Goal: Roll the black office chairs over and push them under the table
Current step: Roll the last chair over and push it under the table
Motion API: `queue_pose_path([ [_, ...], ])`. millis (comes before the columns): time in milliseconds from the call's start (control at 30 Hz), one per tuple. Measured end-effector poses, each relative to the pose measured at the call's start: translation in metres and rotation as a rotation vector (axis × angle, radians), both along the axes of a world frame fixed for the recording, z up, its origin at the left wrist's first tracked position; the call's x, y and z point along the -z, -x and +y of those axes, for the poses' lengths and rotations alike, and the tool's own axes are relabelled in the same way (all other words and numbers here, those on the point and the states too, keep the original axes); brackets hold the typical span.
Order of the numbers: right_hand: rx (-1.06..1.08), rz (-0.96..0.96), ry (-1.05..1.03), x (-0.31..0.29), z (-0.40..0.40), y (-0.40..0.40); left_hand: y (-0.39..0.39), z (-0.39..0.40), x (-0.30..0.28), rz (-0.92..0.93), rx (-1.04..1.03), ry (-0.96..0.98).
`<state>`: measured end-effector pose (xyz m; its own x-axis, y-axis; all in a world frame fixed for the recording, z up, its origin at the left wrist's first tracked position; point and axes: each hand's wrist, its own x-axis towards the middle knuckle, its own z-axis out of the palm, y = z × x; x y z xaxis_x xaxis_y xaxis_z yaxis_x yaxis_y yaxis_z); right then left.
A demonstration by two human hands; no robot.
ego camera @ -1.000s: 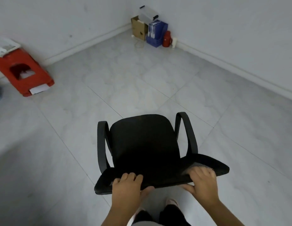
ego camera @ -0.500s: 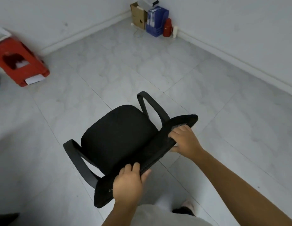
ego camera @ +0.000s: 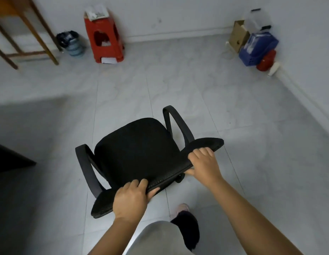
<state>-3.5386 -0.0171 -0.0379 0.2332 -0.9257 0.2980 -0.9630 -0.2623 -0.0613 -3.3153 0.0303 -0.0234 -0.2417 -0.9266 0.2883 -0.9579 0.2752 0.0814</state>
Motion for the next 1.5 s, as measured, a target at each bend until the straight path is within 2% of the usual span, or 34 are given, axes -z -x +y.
queue_pose_path([
  [233, -0.18, 0.058, -0.012, -0.004, -0.071, 0.066, 0.083, -0.025, 0.0, 0.045, -0.194, -0.033],
  [433, -0.32, 0.038, -0.043, -0.005, -0.133, 0.099, 0.132, -0.051, 0.002, 0.047, -0.323, 0.017],
  [533, -0.473, 0.02, -0.023, -0.002, -0.159, 0.112, 0.151, -0.059, 0.008, 0.009, -0.394, 0.053],
  [667, -0.719, 0.035, 0.001, -0.001, -0.199, 0.124, 0.182, -0.068, 0.01, -0.069, -0.592, 0.081],
  [833, -1.014, 0.059, -0.031, 0.001, -0.246, 0.13, 0.225, -0.085, 0.008, -0.054, -0.849, 0.104],
  [933, -1.149, -0.009, 0.028, -0.001, -0.276, 0.126, 0.241, -0.102, 0.005, -0.057, -0.955, 0.121],
  [1033, -1.247, -0.089, 0.096, -0.002, -0.299, 0.113, 0.247, -0.11, 0.004, -0.058, -1.027, 0.152],
  [1167, -1.342, -0.092, 0.106, -0.005, -0.31, 0.086, 0.235, -0.11, 0.009, -0.08, -1.106, 0.2],
  [1500, -1.412, -0.086, 0.117, -0.002, -0.331, -0.011, 0.152, -0.128, 0.009, -0.143, -1.202, 0.238],
])
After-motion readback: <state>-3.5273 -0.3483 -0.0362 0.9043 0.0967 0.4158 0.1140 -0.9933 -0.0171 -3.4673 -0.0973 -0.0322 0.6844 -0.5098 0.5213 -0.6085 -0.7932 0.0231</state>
